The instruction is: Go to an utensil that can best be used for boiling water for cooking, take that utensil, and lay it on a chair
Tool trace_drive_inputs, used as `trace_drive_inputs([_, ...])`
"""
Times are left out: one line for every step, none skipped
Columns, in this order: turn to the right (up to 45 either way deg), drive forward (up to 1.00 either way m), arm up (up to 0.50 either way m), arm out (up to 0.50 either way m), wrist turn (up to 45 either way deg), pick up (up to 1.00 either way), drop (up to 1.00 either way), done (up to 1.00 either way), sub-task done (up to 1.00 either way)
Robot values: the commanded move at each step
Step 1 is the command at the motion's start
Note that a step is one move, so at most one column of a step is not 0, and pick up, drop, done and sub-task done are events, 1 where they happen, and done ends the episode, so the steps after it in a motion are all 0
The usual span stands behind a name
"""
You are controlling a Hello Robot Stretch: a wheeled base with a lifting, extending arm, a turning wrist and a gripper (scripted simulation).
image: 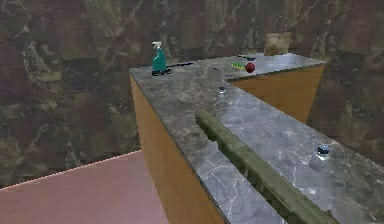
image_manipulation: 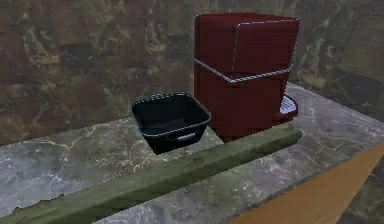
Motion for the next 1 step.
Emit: trace_drive_inputs([0.0, 0.0, 0.5, 0.0, 0.0, 0.0, 0.0, 0.0, 0.0])
